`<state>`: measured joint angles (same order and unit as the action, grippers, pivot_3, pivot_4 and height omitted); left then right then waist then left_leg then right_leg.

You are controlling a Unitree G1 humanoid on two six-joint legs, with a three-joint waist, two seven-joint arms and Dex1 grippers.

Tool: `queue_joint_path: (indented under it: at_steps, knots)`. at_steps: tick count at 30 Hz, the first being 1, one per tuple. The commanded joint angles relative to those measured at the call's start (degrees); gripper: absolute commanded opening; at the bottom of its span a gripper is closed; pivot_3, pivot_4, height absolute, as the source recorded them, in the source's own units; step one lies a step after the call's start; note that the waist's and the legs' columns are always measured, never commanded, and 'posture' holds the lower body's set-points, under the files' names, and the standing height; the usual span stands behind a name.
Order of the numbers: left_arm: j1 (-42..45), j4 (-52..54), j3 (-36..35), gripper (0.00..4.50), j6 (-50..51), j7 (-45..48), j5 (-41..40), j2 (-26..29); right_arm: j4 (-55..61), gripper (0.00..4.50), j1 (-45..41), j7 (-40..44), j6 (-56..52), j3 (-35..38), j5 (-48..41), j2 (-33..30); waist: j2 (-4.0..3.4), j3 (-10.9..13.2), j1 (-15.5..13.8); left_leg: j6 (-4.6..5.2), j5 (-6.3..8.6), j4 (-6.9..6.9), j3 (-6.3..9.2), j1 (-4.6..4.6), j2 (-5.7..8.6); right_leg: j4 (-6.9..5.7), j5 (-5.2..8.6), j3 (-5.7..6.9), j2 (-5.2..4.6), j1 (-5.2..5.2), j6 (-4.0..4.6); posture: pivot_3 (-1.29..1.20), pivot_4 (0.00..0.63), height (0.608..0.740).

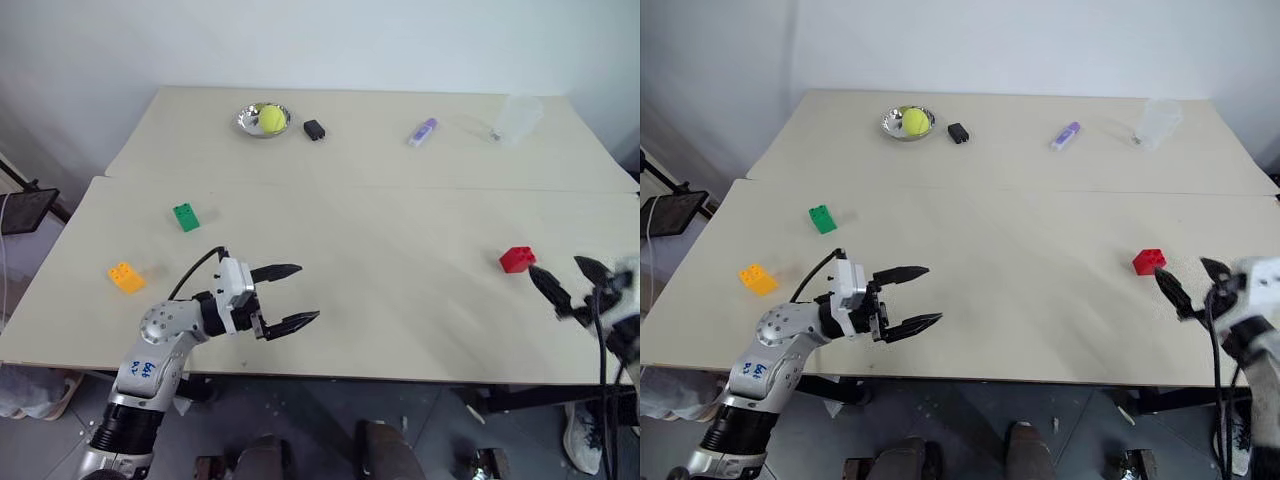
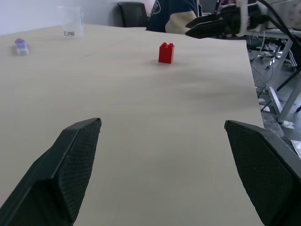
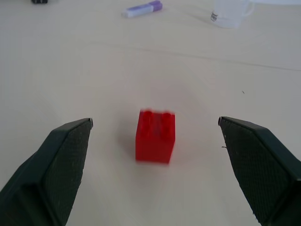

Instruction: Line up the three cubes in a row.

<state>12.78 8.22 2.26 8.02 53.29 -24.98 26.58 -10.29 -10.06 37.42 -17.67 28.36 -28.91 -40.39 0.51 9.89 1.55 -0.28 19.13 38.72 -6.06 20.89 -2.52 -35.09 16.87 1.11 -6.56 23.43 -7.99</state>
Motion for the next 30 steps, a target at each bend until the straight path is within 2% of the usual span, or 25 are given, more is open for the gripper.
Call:
queue_joint_path:
  at_steps: [1, 8, 11, 15, 18, 21, 25, 30]
  knots:
    - [-0.5, 1.8, -0.2, 4.48, -0.3, -0.1, 0.1, 0.2, -7.4, 4.50, -4.4, -0.5, 0.0, -2.6, 3.6, -2.0, 0.00, 0.0, -0.1, -0.01, 0.01, 0.09, 0.01, 0.11, -0.04, -0.02, 0.00, 0.08, 0.02, 0.03, 0.00, 0.00, 0.150, 0.740]
    - [-2.2, 3.5, -1.0, 4.48, 0.2, -0.5, -0.1, 1.2, -15.2, 4.50, -9.4, 0.6, 1.4, -6.9, 7.2, -1.0, -0.01, 0.0, -0.5, 0.00, 0.04, 0.23, -0.20, 0.36, -0.04, -0.05, -0.04, 0.23, 0.01, 0.07, -0.07, 0.00, 0.150, 0.740]
    - [-2.4, 4.0, -1.3, 4.50, 0.2, -0.5, -0.4, 1.6, -16.0, 3.88, -9.9, 0.6, 2.4, -7.3, 7.6, -0.3, -0.01, 0.0, -0.6, 0.01, 0.05, 0.28, -0.22, 0.36, -0.04, 0.02, -0.04, 0.22, 0.00, 0.06, -0.08, 0.00, 0.150, 0.740]
    - [-2.4, 4.3, -1.8, 4.50, -0.5, 0.5, -1.1, 2.0, -16.0, 2.51, -9.7, 3.5, 5.7, -7.7, 7.3, 0.5, -0.01, 0.0, -0.4, 0.01, 0.05, 0.27, -0.24, 0.35, -0.04, 0.00, -0.05, 0.20, 0.00, 0.06, -0.09, 0.00, 0.150, 0.740]
    - [-2.5, 3.9, -2.9, 4.50, -1.5, 1.4, -1.4, 2.3, -14.3, 1.50, -9.7, 9.8, 8.9, -9.9, 7.2, 0.0, -0.01, 0.0, -0.1, 0.01, 0.05, 0.27, -0.25, 0.34, -0.05, 0.01, -0.05, 0.21, 0.01, 0.06, -0.09, 0.00, 0.150, 0.740]
    - [-3.2, 3.4, -4.5, 4.50, -1.4, 1.5, -1.6, 3.0, -9.3, 1.49, -11.5, 20.0, 9.1, -14.3, 5.5, -0.7, -0.03, 0.0, 0.2, 0.00, 0.06, 0.27, -0.24, 0.34, -0.07, -0.01, -0.05, 0.21, 0.02, 0.07, -0.09, 0.00, 0.150, 0.740]
    - [-5.0, 2.7, -5.8, 4.50, -1.8, 1.4, -1.1, 3.6, -4.3, 1.49, -16.7, 31.7, 7.6, -24.6, 7.7, -1.1, -0.07, 0.0, 0.6, 0.00, 0.06, 0.26, -0.07, 0.24, -0.12, -0.06, -0.05, 0.11, 0.04, 0.12, -0.09, 0.00, 0.150, 0.740]
    - [-8.3, 4.4, -6.6, 4.50, -1.5, -0.4, -0.8, 3.4, -10.0, 1.49, -27.3, 40.7, 10.5, -36.9, 12.9, 4.9, -0.05, 0.0, 0.2, -0.01, 0.08, 0.30, 0.13, 0.28, -0.16, -0.20, -0.05, 0.17, 0.02, 0.15, -0.08, 0.00, 0.150, 0.740]
